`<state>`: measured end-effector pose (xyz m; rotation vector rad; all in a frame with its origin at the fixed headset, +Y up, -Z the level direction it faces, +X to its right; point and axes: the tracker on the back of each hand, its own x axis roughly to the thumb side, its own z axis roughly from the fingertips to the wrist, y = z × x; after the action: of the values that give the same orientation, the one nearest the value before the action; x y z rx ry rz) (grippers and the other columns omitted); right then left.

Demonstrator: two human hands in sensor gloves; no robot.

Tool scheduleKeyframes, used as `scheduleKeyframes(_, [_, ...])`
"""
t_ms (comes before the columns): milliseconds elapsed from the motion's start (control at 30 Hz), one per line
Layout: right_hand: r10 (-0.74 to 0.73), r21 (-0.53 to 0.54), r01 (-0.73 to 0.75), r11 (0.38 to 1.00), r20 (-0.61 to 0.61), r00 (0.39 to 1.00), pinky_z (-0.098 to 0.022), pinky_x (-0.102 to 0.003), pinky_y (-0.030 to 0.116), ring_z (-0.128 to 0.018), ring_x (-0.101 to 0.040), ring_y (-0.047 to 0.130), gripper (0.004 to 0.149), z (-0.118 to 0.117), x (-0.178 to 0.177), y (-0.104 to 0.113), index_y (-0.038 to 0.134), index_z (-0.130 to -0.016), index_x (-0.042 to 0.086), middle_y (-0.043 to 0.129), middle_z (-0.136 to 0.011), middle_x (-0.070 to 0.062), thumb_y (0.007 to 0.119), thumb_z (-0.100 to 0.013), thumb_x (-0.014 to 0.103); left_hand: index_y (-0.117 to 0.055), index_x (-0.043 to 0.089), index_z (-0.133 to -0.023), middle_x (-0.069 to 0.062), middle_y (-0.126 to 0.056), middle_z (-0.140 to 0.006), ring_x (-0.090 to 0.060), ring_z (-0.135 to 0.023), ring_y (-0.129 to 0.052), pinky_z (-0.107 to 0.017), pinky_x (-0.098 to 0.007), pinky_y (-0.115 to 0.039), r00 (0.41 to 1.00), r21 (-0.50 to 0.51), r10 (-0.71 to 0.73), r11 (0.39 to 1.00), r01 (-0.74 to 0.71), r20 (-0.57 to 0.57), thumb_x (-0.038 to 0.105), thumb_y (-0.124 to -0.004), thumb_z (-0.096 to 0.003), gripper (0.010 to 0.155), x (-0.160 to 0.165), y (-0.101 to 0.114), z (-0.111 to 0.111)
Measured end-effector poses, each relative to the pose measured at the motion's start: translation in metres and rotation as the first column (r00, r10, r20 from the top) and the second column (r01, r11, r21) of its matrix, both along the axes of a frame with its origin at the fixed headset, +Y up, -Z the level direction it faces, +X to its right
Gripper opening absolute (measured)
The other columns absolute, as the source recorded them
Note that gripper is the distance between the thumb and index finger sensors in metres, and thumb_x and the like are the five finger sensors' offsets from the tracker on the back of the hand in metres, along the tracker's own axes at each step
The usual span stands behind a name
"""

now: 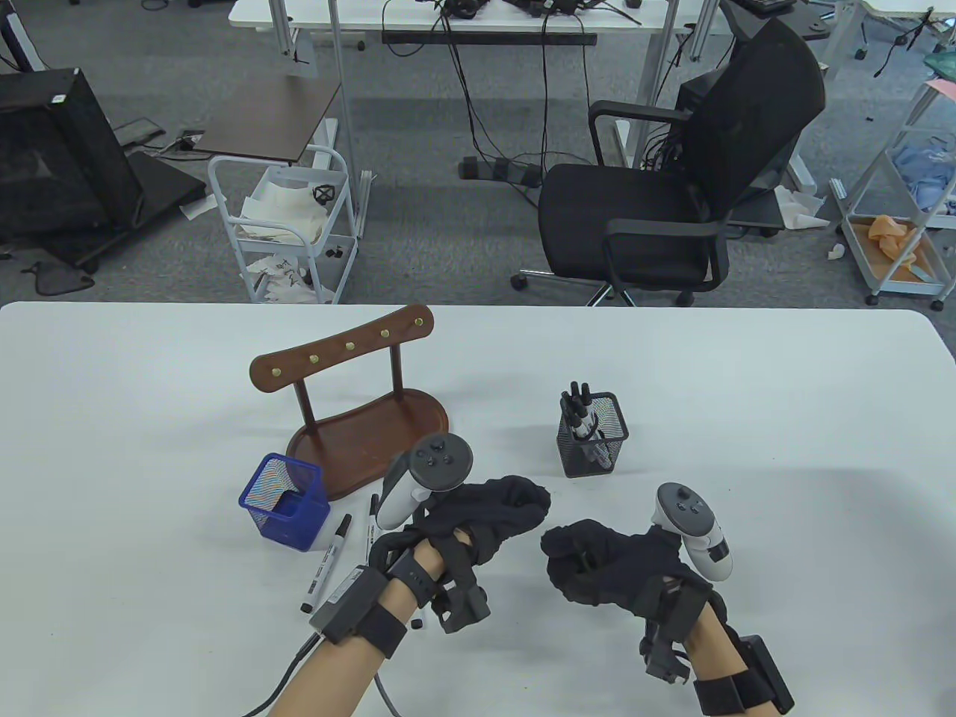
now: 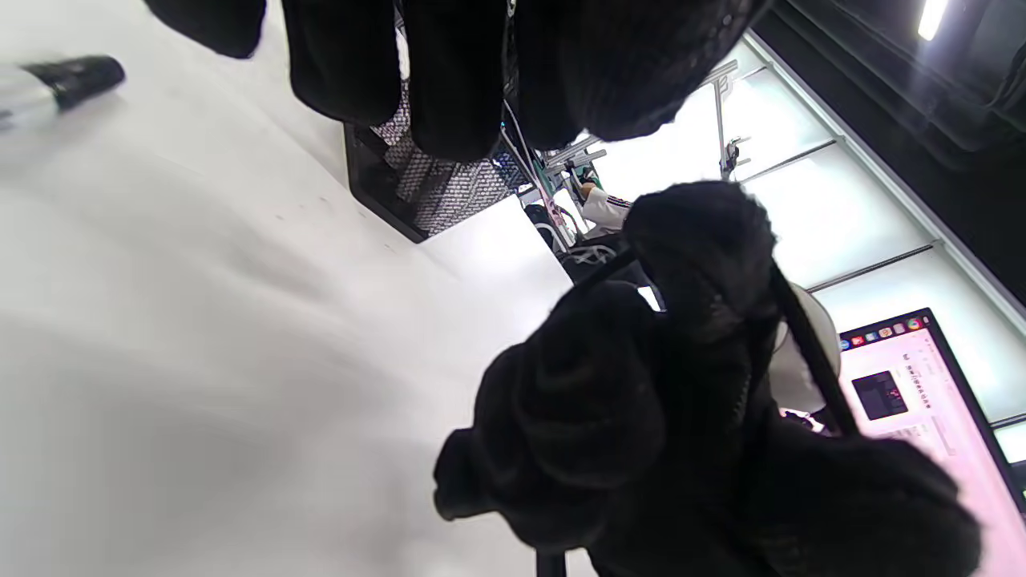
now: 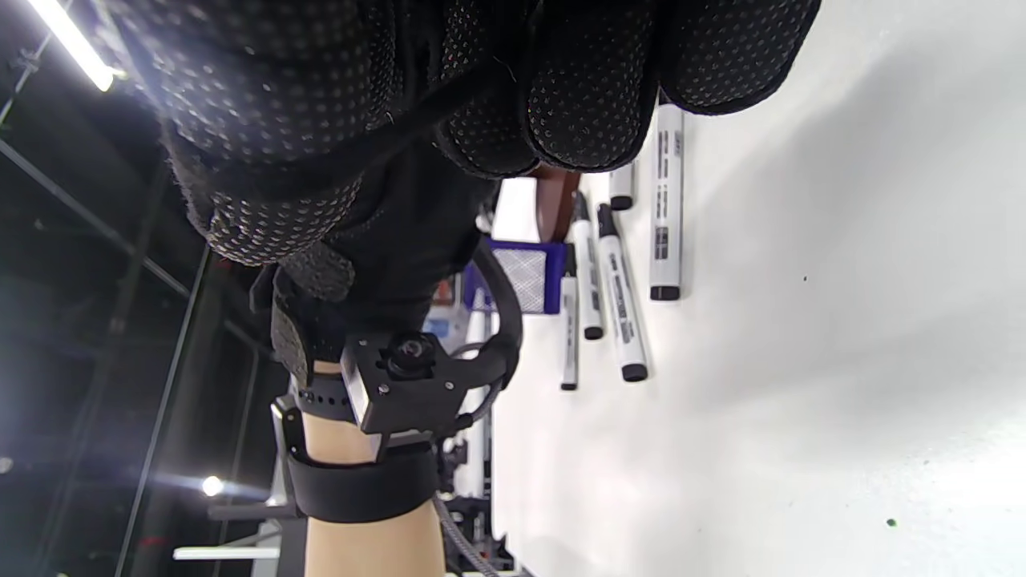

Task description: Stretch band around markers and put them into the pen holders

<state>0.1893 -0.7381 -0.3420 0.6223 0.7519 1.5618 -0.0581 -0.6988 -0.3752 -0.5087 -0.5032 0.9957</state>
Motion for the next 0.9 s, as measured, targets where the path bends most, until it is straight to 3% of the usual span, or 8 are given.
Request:
scheduleKeyframes(367, [0.051,0.0,-0.051,0.999,0.012,0.999,-0.065,-0.06,0.067,-0.071,-0.031,0.089,0.064,0.0,0.001,-0.002,0.067,-0.1,0.033,0.089,-0.089,-0.005,0.096,-0.043,0.04,-0.061,0.013,-0.109,-0.025,-0.064,-0.117,-0.056,-0.106,-0.057,-0.071,-0.077,-0.049,0.986,0.095,-0.15,0.983,0.156,-0.068,0.047,-0.077,-0.0581,0.063,-0.016,0.013,0.016])
scheduleKeyframes(667, [0.065,-0.003,-0.065,0.998,0.031,0.997,-0.065,-0.061,0.067,-0.07,-0.032,0.09,0.063,0.0,0.002,-0.001,0.067,-0.1,0.032,0.09,-0.089,-0.006,0.095,-0.044,0.04,-0.059,0.013,-0.11,-0.026,-0.062,-0.118,-0.057,-0.106,-0.056,-0.071,-0.078,-0.049,0.95,0.145,-0.273,0.944,0.295,-0.153,0.049,-0.077,-0.0577,0.066,-0.043,0.027,0.026])
scheduleKeyframes(900, [0.072,0.0,-0.072,0.997,0.036,0.997,-0.064,-0.061,0.068,-0.07,-0.032,0.09,0.062,0.0,0.003,-0.001,0.068,-0.099,0.032,0.091,-0.088,-0.006,0.095,-0.044,0.04,-0.058,0.012,-0.112,-0.029,-0.06,-0.119,-0.06,-0.105,-0.056,-0.07,-0.078,-0.051,0.907,0.105,-0.347,0.919,0.379,-0.24,0.051,-0.076,-0.0578,0.069,-0.079,0.025,0.03])
